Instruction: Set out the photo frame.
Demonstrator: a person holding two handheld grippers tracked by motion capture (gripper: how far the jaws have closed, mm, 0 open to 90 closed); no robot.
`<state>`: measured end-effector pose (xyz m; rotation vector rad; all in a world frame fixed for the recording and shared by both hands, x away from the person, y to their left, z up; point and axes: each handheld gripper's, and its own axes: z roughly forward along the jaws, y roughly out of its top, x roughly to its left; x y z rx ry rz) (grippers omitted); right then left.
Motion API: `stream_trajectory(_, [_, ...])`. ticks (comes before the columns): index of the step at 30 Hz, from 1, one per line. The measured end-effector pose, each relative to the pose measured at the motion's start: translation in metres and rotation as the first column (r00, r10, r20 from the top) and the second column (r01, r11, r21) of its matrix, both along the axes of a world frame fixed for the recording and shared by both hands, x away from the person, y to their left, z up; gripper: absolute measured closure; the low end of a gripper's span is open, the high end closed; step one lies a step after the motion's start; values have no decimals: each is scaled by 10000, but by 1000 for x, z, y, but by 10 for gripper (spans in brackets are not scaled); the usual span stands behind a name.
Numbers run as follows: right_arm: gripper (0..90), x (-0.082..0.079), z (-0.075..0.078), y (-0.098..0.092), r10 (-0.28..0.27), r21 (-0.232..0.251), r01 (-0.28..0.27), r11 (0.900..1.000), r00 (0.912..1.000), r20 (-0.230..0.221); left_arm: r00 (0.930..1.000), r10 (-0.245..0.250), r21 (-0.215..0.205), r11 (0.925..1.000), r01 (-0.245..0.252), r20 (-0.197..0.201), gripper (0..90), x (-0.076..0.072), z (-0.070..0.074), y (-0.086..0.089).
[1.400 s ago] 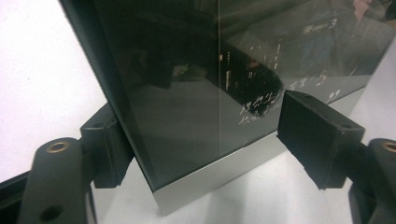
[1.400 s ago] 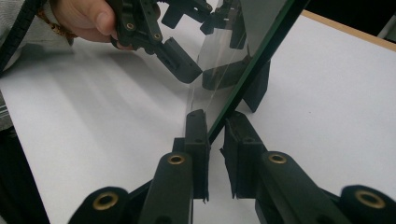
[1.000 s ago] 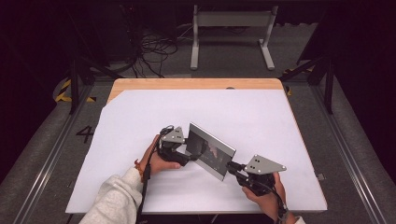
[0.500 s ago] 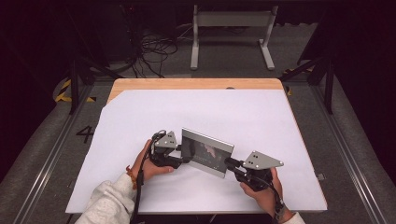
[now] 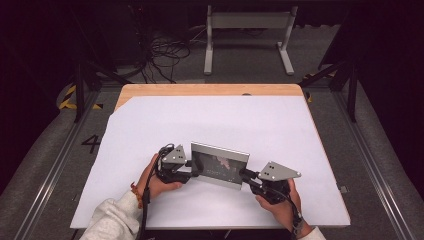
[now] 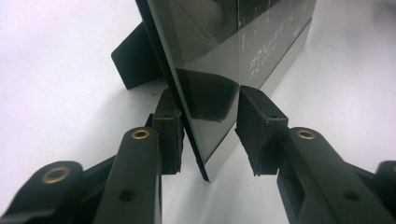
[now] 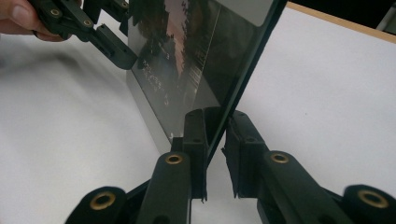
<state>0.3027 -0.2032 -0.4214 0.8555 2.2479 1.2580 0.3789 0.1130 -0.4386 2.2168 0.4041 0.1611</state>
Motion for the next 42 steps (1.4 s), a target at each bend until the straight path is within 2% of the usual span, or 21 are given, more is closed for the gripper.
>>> stream_trajectory(7, [780, 2, -1, 1, -17, -123, 18, 9999, 9999, 104, 9999, 114, 48, 9999, -114, 23, 648, -5, -2, 1])
stream_trajectory(11, [771, 3, -1, 3, -112, -193, 114, 9997, 9999, 125, 9994, 285, 252, 9993, -289, 187, 645, -9, -4, -1])
stream_trajectory(15, [764, 6, -1, 3, -178, -181, 181, 9997, 9997, 157, 9991, 288, 711, 9970, -310, 314, 650, -13, -8, -2])
stream_trajectory(19, [760, 7, -1, 4, -197, -184, 201, 9996, 9996, 194, 9990, 332, 767, 9964, -354, 303, 649, -14, -12, -4])
stream_trajectory(22, [755, 9, -1, 4, -227, -196, 231, 9995, 9995, 204, 9989, 353, 962, 9946, -381, 301, 651, -16, -15, -5])
stream_trajectory(27, [746, 12, -2, 3, -288, -248, 295, 9993, 9991, 296, 9977, 407, 1127, 9925, -466, 542, 646, -19, -17, -9])
stream_trajectory(42, [736, 17, -10, 0, -429, -426, 430, 9982, 9991, 13, 9965, 526, 1461, 9873, -617, 656, 633, -20, -22, -20])
